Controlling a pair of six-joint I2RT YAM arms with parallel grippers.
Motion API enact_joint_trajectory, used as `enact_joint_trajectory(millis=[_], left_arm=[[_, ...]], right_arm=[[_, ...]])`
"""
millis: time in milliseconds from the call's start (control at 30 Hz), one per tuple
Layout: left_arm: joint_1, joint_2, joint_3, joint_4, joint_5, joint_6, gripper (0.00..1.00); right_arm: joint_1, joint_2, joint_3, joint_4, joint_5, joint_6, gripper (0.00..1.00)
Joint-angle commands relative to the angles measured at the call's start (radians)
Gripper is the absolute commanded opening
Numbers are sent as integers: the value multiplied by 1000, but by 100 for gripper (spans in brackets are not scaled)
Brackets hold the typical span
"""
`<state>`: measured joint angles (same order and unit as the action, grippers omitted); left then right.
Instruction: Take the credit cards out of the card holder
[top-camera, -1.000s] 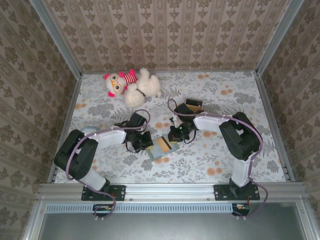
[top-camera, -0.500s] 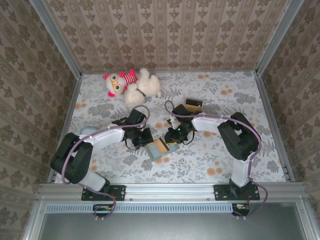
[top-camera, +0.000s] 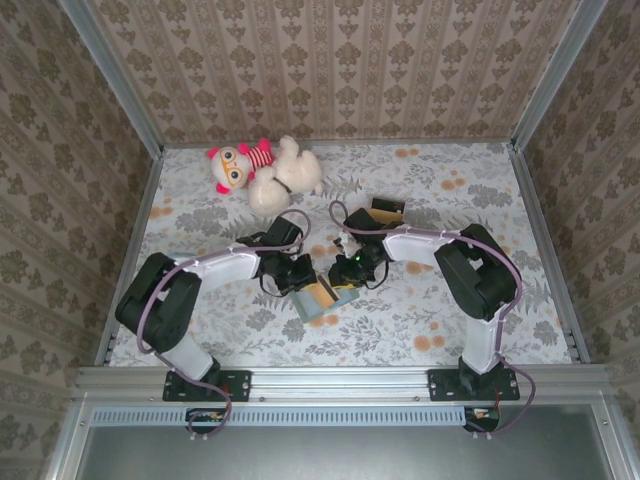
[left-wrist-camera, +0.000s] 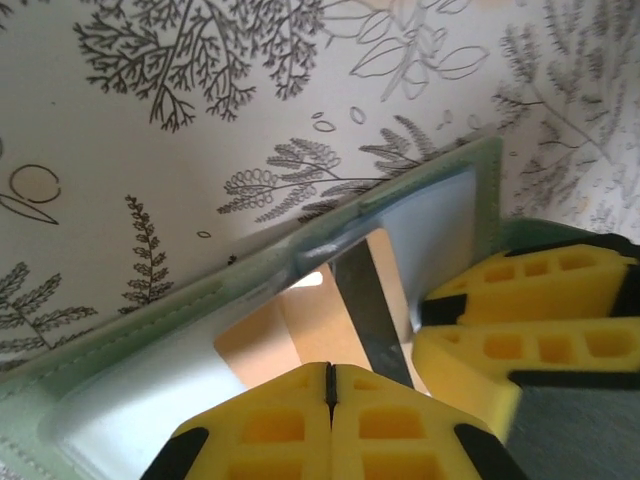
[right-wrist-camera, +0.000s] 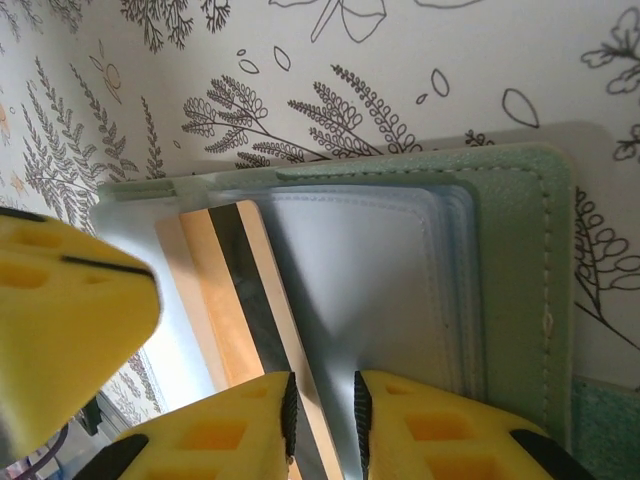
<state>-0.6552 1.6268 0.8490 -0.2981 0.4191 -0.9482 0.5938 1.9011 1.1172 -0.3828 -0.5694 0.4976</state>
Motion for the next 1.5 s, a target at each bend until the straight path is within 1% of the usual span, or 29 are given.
enact_joint_trajectory(millis=[0,200,467,600,700,767,833,867,933,1067,1100,1167,1233,1333,1467], left_arm=[[-5,35,16,-12,2,10,3],[-16,70,12,-62,-38,29,0],[-23,61,-28,-52,-53,17,0],[-23,52,-22,-56,-55,20,0],[-24,45,-15,-62,-55,23,0],[-21,35,-5,-75,-56,37,2],[-15,10,4,-99,-68,53,10],[-7,-10,6,-106,-69,61,16],[15,-56,9,-118,-67,72,27],[82,-183,15,-177,-80,91,60],[101,-214,18,-199,-89,99,65],[141,-272,19,-245,-107,115,73],[189,-326,16,-288,-126,133,78],[272,-397,5,-342,-146,157,83],[346,-468,-8,-389,-173,187,91]], right_arm=[[4,36,24,-32,-34,-17,27],[4,60,29,-18,-83,-17,28],[5,80,20,20,-146,-5,26],[8,83,18,38,-165,3,20],[8,76,15,41,-162,1,12],[8,68,15,35,-150,-6,6],[6,55,15,20,-133,-21,2],[5,44,17,6,-122,-32,0],[-4,18,24,-32,-99,-62,0],[-41,-63,55,-135,-44,-149,0],[-52,-85,66,-162,-31,-172,0],[-74,-130,92,-220,-19,-221,0],[-96,-180,120,-260,-3,-265,0],[-129,-257,156,-290,17,-318,0],[-163,-356,193,-284,66,-384,0]])
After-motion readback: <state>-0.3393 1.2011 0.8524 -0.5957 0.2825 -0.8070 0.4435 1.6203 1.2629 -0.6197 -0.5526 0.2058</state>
